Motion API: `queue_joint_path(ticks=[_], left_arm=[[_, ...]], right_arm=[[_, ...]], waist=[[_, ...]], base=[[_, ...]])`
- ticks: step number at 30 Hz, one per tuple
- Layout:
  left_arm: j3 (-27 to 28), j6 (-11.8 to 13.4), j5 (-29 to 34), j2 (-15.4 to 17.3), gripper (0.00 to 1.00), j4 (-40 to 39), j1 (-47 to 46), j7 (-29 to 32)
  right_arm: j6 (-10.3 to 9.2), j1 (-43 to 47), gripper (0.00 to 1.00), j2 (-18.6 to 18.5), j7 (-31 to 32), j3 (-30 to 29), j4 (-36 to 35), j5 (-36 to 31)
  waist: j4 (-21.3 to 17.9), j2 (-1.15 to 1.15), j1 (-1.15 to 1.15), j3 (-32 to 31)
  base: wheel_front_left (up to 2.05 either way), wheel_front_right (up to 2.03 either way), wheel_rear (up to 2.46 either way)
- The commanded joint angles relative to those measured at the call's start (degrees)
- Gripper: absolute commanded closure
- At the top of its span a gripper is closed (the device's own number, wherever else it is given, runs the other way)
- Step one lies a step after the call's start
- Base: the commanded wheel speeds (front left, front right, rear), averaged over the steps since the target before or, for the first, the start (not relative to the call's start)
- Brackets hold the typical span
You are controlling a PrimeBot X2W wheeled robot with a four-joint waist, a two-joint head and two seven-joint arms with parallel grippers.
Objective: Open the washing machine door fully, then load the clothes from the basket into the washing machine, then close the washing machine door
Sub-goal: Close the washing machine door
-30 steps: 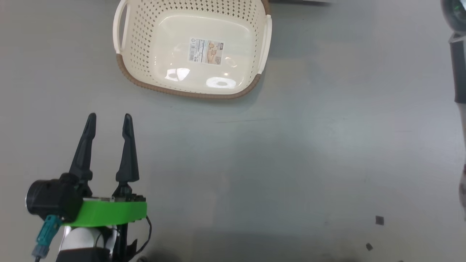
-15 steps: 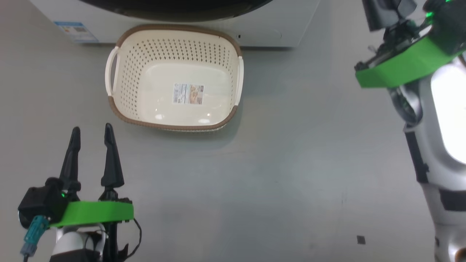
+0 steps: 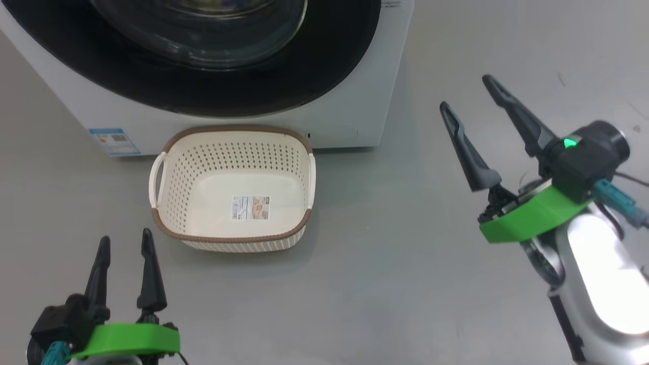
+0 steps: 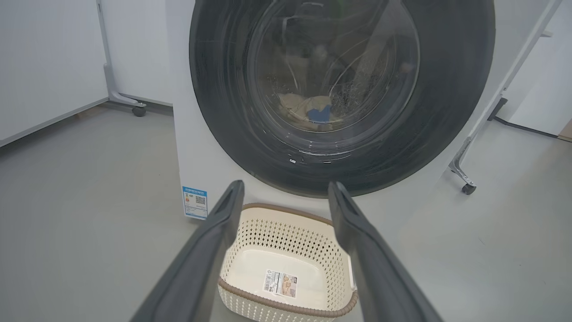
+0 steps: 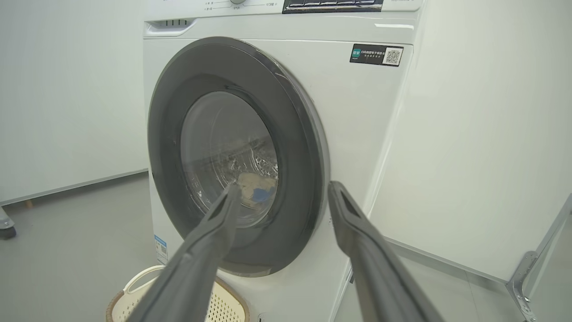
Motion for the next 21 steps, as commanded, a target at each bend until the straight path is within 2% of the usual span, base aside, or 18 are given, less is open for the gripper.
queue_joint_path(ticks=[1, 11, 21], left_arm=[[2.28, 0.05, -0.23, 0.56, 0.0, -1.43, 0.15, -0.39], [3.15, 0.53, -0.64, 0.56, 0.0, -1.04, 3.81, -0.39], [3.22, 0.63, -0.44, 0.56, 0.0, -0.37, 5.21, -0.39]], right_arm=[[0.18, 1.35, 0.0, -0.61, 0.02, 0.58, -2.35, 0.19], [0.18, 13.31, 0.0, 0.54, 0.02, -2.4, -4.68, 0.16], [0.18, 19.08, 0.0, 3.54, 0.02, -7.21, -5.17, -0.51]], waist=[[-0.71, -0.01, 0.01, -2.36], [-2.1, -0.01, 0.01, -5.93], [-3.46, -0.01, 0.01, -7.14]], base=[[0.0, 0.0, 0.0], [0.0, 0.0, 0.0], [0.0, 0.0, 0.0]])
